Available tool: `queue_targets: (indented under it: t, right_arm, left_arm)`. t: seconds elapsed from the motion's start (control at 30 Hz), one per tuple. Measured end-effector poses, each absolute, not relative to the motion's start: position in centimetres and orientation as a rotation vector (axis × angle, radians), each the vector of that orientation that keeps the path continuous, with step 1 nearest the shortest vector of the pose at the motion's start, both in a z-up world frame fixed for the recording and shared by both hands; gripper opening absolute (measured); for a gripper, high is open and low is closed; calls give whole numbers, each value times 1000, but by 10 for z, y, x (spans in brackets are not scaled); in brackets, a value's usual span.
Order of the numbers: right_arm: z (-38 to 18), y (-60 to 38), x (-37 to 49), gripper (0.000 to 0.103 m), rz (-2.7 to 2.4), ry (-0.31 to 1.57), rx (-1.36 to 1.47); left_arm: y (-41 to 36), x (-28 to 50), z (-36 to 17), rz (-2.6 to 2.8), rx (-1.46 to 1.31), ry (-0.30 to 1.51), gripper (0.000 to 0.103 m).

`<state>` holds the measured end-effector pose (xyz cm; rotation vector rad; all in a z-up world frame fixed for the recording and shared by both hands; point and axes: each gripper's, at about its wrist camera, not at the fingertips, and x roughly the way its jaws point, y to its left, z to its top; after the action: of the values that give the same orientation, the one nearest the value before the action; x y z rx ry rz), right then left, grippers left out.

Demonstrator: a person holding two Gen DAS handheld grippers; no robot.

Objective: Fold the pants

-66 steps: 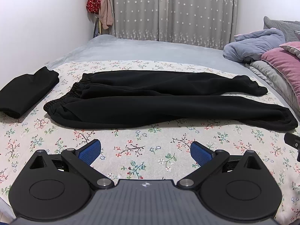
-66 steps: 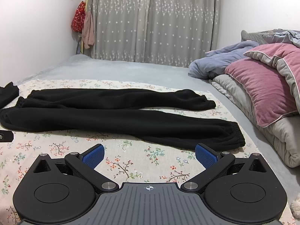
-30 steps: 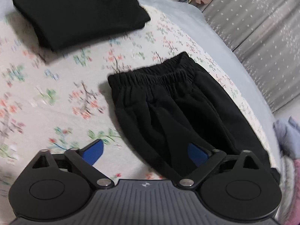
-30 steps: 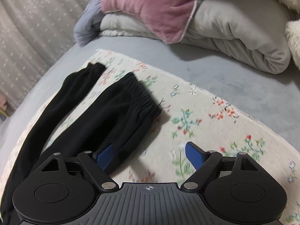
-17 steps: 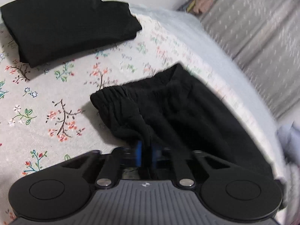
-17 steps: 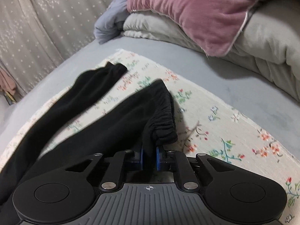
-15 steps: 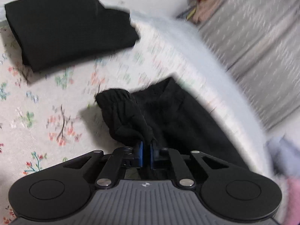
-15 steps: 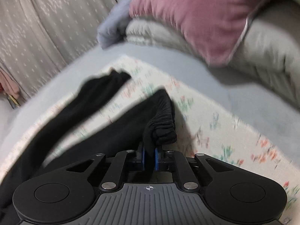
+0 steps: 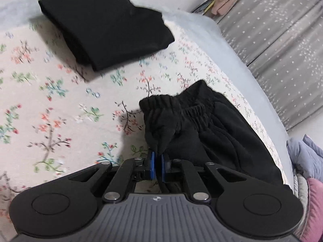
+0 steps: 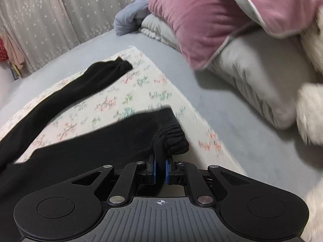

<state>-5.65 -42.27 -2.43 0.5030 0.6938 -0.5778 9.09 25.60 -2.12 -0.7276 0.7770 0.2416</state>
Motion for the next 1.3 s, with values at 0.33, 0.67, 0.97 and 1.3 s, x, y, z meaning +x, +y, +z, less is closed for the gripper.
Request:
queue_targets:
  t: [0.33, 0.67, 0.97, 1.3]
  right_arm:
    - [-37, -409, -52, 11, -578, 813, 385]
    - [-15, -403, -54, 67, -815, 708, 174]
    - [-14, -352, -10, 67, -625, 682, 96]
    - [-29, -338, 19, 67, -565, 724, 13]
  left_arm:
    - [244, 93, -34, 232, -606, 861, 24]
    - [260, 92, 22, 362, -517, 603, 75]
    - [197, 219, -15, 54, -288, 822, 79]
    - [177, 246, -42, 54, -86, 818, 35]
